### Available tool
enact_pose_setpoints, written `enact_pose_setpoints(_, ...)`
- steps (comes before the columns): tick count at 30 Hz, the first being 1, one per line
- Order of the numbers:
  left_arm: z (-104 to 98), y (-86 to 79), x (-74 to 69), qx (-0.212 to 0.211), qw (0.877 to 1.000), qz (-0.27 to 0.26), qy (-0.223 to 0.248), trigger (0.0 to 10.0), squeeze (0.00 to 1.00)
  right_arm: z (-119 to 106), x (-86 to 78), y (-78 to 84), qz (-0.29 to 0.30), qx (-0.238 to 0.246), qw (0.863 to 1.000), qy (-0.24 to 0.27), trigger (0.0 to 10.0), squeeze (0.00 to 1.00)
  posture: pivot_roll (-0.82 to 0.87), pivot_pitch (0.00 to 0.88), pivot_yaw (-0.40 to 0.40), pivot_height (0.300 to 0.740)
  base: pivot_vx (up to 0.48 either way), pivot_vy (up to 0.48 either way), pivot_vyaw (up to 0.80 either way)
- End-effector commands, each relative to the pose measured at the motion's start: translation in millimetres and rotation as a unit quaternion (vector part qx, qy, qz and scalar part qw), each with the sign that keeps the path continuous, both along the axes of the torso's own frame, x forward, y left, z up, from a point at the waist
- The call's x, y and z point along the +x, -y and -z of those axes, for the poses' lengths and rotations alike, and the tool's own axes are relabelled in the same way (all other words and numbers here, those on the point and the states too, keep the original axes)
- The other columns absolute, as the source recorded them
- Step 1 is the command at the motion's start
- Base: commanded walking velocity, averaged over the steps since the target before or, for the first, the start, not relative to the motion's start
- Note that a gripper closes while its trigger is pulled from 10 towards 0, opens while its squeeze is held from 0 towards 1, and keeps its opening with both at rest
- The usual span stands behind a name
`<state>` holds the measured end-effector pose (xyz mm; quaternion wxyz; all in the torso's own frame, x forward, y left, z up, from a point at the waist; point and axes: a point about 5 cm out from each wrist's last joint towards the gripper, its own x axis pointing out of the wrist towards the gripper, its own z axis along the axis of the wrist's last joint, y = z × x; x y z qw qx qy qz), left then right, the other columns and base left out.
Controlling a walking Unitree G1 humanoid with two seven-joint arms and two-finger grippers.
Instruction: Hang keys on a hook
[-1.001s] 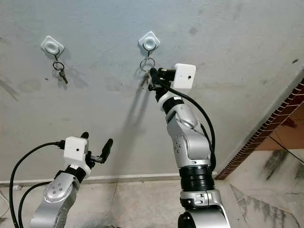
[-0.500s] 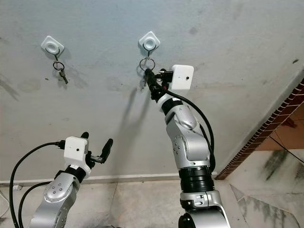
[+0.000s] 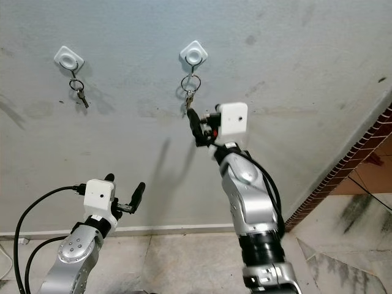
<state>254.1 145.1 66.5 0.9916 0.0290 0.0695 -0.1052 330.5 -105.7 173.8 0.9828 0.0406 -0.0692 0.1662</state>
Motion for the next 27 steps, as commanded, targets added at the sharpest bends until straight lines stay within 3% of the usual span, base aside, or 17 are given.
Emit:
enact_pose_setpoints(1,6,-3.6,-2.2,0.005,1.000,-0.009,-0.009,10.0,0.00,-2,-4.2,3.0,0.003,-0.012,1.000,0.016,10.0,1.00,0.06,0.065,0.012,0.740,0.000,0.000,0.00)
enact_pose_setpoints(9,7,-6.8,-3.0,0.006,1.000,-0.020,-0.005,10.0,0.00,28,-20.9,19.6,0.036,-0.035,0.999,-0.015,10.0,1.00,0.05,0.061,0.013,0.740,0.000,0.000,0.00)
enact_pose_setpoints(16,6,-12.4,0.3,-0.020,0.998,-0.062,-0.012,10.0,0.00,30,-29.4,19.2,0.037,-0.037,0.999,-0.016,10.0,1.00,0.04,0.061,0.012,0.740,0.000,0.000,0.00)
enact_pose_setpoints(20,7,-14.2,-0.1,-0.010,0.998,-0.059,-0.011,10.0,0.00,31,-30.7,20.5,0.038,-0.040,0.998,-0.017,10.0,1.00,0.04,0.061,0.010,0.740,0.000,0.000,0.00)
enact_pose_setpoints(21,8,-14.1,-0.6,-0.015,0.998,-0.060,-0.015,10.0,0.00,31,-30.8,20.6,0.038,-0.040,0.998,-0.017,10.0,0.93,0.04,0.061,0.010,0.740,0.000,0.000,0.00)
enact_pose_setpoints(27,9,-12.8,-0.8,-0.033,0.997,-0.065,-0.022,10.0,0.00,29,-29.8,20.5,0.039,-0.040,0.998,-0.016,10.0,0.92,0.04,0.061,0.008,0.740,0.000,0.000,0.00)
